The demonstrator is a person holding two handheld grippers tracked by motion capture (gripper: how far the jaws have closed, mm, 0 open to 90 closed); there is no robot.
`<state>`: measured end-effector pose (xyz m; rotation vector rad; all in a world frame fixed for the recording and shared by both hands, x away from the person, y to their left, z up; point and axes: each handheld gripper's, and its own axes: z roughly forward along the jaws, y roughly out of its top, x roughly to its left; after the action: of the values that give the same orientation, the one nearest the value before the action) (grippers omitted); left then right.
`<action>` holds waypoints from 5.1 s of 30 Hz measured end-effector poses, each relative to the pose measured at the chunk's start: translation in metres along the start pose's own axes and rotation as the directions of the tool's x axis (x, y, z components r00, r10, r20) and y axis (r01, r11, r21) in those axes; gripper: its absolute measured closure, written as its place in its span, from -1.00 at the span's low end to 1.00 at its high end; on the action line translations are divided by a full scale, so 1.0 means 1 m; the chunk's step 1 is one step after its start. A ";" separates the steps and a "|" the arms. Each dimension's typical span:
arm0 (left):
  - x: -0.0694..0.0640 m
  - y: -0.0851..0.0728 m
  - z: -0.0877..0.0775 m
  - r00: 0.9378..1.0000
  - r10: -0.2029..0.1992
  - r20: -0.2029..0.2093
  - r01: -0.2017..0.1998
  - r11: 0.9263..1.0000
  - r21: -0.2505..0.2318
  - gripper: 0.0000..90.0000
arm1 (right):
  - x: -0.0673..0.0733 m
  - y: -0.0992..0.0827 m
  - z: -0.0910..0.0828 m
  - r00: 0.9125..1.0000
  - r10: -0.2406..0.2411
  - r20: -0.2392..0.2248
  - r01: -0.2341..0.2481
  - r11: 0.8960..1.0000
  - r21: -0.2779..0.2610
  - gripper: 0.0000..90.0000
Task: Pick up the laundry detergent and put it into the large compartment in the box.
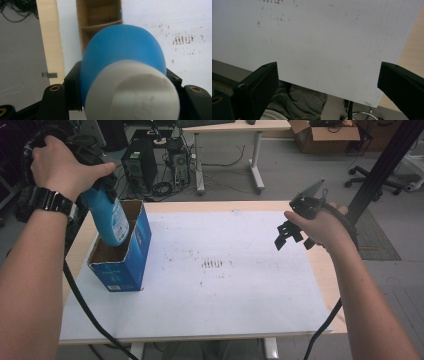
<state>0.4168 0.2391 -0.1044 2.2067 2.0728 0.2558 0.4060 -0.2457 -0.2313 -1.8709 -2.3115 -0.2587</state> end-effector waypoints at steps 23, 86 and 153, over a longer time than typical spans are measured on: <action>0.019 -0.010 0.086 0.999 -0.026 0.021 0.025 0.996 0.084 -0.17 | -0.001 0.000 0.010 1.000 0.004 -0.001 -0.004 1.000 0.020 -0.92; 0.014 -0.023 0.177 1.000 -0.008 0.011 0.006 0.984 0.179 -0.17 | -0.003 -0.004 0.024 1.000 -0.008 -0.008 0.009 0.999 0.047 -0.91; -0.129 -0.018 0.100 0.973 0.205 0.102 -0.214 0.973 0.082 -0.76 | -0.003 -0.026 0.013 0.999 -0.022 -0.024 0.022 0.999 0.024 -0.92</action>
<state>0.4111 0.1161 -0.2121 2.4439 1.8409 0.0720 0.3813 -0.2511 -0.2454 -1.8217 -2.3103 -0.2532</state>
